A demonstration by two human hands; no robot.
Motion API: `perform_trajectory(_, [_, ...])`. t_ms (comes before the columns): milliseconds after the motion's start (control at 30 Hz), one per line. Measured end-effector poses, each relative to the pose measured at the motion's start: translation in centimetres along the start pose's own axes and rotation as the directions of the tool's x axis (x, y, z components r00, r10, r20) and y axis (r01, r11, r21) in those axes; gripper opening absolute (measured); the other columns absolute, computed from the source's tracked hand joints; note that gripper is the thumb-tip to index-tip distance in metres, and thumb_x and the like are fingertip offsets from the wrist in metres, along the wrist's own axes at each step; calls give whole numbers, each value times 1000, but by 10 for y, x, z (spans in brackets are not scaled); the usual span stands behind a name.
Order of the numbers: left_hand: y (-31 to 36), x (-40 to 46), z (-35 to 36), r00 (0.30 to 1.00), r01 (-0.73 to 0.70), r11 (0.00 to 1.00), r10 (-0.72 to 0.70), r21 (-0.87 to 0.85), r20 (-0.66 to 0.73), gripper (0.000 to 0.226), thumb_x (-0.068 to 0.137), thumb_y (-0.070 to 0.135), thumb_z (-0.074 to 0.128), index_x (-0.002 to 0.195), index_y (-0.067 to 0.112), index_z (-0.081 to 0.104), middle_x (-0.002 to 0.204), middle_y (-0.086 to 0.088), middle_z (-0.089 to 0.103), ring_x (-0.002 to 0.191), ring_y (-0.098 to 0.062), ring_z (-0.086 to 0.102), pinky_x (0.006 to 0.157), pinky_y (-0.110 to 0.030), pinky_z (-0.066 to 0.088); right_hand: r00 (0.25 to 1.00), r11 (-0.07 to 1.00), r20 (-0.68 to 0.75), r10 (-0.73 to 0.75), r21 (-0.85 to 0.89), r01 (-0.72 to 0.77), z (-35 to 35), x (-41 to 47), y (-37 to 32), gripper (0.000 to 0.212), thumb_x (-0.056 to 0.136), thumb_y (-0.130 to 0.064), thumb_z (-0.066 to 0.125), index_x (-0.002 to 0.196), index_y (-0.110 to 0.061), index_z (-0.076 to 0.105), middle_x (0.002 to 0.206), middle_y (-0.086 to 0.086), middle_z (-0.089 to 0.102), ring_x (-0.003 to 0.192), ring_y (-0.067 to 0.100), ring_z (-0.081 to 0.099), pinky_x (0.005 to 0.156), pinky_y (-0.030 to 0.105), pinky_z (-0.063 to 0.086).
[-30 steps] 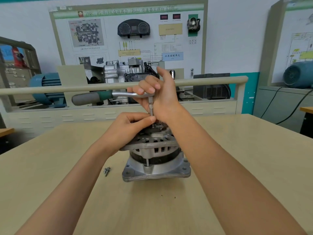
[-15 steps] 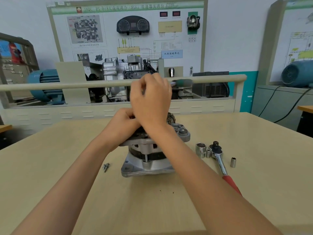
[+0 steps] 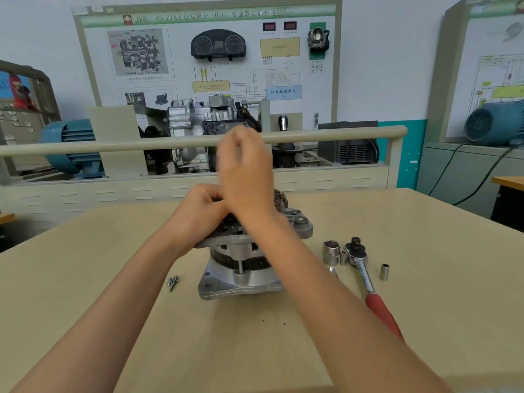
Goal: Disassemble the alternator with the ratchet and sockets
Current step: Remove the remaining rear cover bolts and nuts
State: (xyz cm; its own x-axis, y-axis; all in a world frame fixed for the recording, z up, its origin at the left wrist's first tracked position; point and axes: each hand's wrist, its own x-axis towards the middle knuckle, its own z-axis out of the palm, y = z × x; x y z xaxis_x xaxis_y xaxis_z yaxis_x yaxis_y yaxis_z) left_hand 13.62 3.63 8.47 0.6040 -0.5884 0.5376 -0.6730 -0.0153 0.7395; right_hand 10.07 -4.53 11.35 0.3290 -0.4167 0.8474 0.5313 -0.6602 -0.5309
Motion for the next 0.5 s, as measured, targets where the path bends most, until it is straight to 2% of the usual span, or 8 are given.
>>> perform_trajectory(67, [0, 0, -1, 998, -64, 997, 65, 34, -19, 36, 91, -4, 51, 76, 29, 58, 60, 21, 63, 58, 9, 55, 55, -9, 44, 982, 812, -17, -187, -566, 145, 10, -14, 1, 26, 85, -30, 44, 81, -7, 57, 86, 5, 53, 86, 22, 46, 88, 34, 34])
perform_trajectory(167, [1, 0, -2, 995, -99, 993, 100, 60, -18, 31, 92, -2, 50, 77, 24, 53, 58, 23, 61, 56, 9, 53, 52, -8, 43, 974, 763, -60, -217, -633, 132, 12, -14, -2, 25, 84, -32, 48, 82, -9, 57, 87, 4, 52, 89, 22, 43, 92, 33, 30])
perform_trajectory(233, [0, 0, -2, 999, -34, 996, 37, 86, -30, 35, 88, -2, 52, 67, 25, 60, 54, 16, 62, 53, 6, 54, 53, -14, 44, 982, 905, -49, -183, -397, 149, 8, -6, -4, 24, 82, -27, 47, 65, -11, 51, 72, -1, 48, 78, 19, 43, 84, 32, 33])
perform_trajectory(300, [3, -2, -1, 1000, 15, 999, -15, 32, -6, 43, 87, 0, 55, 58, 29, 69, 57, 14, 67, 55, 5, 60, 54, -12, 45, 999, 998, 18, 41, 56, -42, 3, 7, -6, 36, 83, -26, 41, 48, -14, 39, 54, -4, 41, 62, 17, 41, 70, 32, 35])
perform_trajectory(333, [4, -2, 0, 1000, 15, 1000, -15, -13, 22, 41, 89, 5, 57, 65, 34, 73, 65, 14, 71, 62, 4, 65, 56, -9, 46, 978, 929, 90, 191, 306, -209, 0, 15, -6, 44, 86, -26, 38, 44, -14, 36, 48, -2, 38, 55, 16, 40, 66, 32, 36])
perform_trajectory(400, [4, -3, 1, 998, 7, 996, -2, -84, 61, 24, 91, 15, 59, 87, 32, 74, 83, 13, 74, 78, 1, 69, 62, -7, 48, 874, 587, 329, 357, 649, -484, -7, 28, 1, 56, 94, -24, 32, 38, -14, 34, 41, 2, 37, 49, 18, 39, 66, 31, 41])
perform_trajectory(467, [3, -2, 1, 998, 22, 995, -17, -94, 56, 17, 91, 19, 60, 95, 27, 74, 88, 11, 75, 83, -1, 69, 65, -6, 48, 768, 261, 548, 331, 729, -633, -15, 37, 11, 62, 94, -28, 29, 33, -15, 33, 38, 3, 36, 49, 21, 41, 64, 30, 46])
perform_trajectory(500, [2, -1, 0, 998, 30, 996, -26, -88, 50, 15, 90, 20, 61, 96, 26, 74, 88, 10, 75, 84, -2, 69, 66, -7, 48, 751, 204, 587, 304, 729, -653, -16, 39, 13, 62, 94, -29, 29, 33, -16, 33, 37, 3, 36, 49, 21, 42, 65, 30, 47])
